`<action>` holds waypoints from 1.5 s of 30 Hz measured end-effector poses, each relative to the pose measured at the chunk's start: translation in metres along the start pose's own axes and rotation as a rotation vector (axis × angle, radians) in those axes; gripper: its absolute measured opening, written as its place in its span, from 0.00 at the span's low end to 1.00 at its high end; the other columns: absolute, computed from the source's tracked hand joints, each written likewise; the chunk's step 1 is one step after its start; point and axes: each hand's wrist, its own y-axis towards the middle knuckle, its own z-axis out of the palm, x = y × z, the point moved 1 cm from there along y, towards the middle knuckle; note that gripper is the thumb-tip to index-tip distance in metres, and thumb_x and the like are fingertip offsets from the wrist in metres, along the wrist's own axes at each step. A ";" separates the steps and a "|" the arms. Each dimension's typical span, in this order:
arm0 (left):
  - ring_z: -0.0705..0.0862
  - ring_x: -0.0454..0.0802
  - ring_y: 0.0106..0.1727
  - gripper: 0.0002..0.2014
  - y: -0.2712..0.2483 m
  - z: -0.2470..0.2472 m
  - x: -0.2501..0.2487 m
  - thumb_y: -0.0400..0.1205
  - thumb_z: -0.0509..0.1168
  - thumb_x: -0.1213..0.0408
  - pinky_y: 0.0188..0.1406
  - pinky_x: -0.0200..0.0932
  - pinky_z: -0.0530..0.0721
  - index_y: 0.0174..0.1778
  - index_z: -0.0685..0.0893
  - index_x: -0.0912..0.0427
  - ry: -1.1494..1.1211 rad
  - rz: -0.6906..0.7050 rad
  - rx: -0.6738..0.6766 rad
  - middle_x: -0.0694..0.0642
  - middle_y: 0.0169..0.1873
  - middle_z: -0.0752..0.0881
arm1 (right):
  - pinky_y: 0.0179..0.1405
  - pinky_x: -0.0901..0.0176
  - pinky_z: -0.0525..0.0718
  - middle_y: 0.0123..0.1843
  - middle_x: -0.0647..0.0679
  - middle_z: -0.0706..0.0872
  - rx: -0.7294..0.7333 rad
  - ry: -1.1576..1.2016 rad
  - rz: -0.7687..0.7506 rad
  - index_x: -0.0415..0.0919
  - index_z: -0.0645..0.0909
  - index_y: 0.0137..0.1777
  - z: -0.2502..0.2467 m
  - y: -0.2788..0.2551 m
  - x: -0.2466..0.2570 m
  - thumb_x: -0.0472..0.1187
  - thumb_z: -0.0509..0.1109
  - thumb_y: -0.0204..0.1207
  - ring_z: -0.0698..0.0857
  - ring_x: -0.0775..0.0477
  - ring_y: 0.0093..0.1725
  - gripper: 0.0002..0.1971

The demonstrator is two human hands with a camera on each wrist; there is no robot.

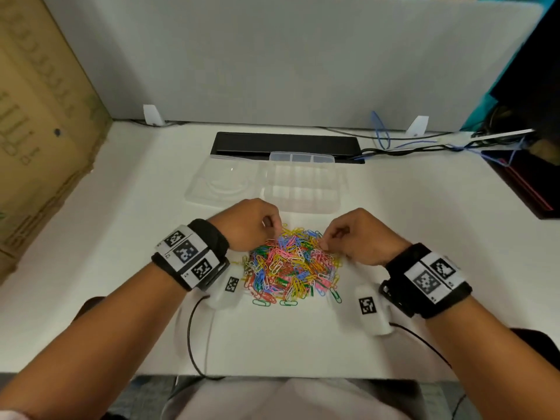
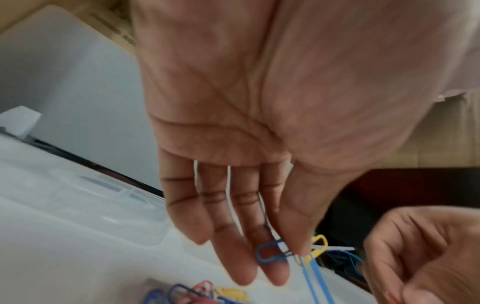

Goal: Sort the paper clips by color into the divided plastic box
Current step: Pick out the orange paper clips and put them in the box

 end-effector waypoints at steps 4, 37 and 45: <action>0.90 0.48 0.43 0.05 -0.007 0.006 0.005 0.79 0.72 0.68 0.48 0.43 0.86 0.49 0.88 0.58 -0.154 -0.033 -0.027 0.54 0.40 0.91 | 0.27 0.59 0.81 0.32 0.41 0.89 0.019 0.094 0.053 0.40 0.89 0.44 0.005 -0.008 -0.011 0.25 0.68 0.76 0.85 0.48 0.32 0.12; 0.91 0.55 0.41 0.03 0.003 0.049 -0.038 0.79 0.74 0.69 0.48 0.44 0.89 0.46 0.91 0.62 -0.455 0.011 -0.165 0.59 0.36 0.91 | 0.27 0.61 0.80 0.29 0.45 0.87 -0.004 0.209 -0.038 0.37 0.87 0.41 0.004 -0.012 -0.010 0.27 0.72 0.76 0.82 0.55 0.25 0.07; 0.91 0.49 0.39 0.06 0.000 0.037 -0.017 0.75 0.75 0.75 0.52 0.50 0.89 0.45 0.90 0.63 -0.494 -0.079 -0.183 0.58 0.36 0.92 | 0.45 0.59 0.83 0.32 0.59 0.87 -0.011 -0.194 -0.003 0.52 0.89 0.38 0.001 -0.011 -0.013 0.34 0.76 0.70 0.84 0.56 0.36 0.10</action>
